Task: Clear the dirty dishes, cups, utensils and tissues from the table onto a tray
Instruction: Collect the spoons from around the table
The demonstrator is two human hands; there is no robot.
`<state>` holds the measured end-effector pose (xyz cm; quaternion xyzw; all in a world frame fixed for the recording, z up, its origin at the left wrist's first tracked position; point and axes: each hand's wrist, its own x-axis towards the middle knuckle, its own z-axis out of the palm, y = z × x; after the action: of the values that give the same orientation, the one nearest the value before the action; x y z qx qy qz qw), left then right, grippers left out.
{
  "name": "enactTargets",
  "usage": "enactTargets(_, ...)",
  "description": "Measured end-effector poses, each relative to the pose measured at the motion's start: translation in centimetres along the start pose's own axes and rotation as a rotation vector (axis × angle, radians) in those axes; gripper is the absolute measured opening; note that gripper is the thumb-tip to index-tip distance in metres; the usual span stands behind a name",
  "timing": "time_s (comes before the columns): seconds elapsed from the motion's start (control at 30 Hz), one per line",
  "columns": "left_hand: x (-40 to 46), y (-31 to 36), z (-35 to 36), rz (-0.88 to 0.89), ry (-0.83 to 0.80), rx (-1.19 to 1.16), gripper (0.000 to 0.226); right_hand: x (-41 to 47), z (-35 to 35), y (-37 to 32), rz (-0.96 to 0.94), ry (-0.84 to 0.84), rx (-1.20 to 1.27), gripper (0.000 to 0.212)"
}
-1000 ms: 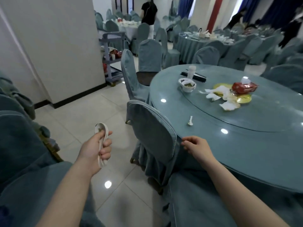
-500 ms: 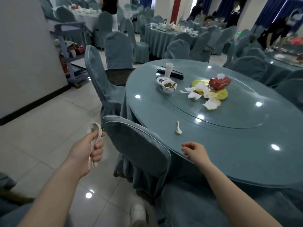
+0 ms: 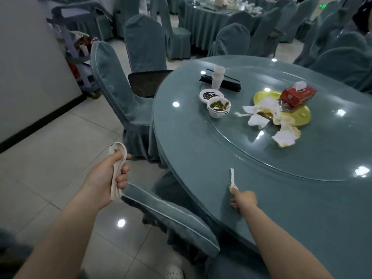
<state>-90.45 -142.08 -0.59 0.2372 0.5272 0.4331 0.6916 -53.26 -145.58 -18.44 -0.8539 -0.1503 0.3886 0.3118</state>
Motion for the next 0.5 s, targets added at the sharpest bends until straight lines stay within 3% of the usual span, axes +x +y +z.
enactTargets(0.17,4.0,0.7,0.6,-0.055,-0.022,-0.006,0.026,-0.1,1.7,-2.2,-0.030,-0.021,0.035,0.006)
enactTargets(0.5,10.1,4.8,-3.2,-0.135,-0.148,-0.112,0.041,-8.4,8.3,-14.5,-0.447,-0.171,0.086,0.016)
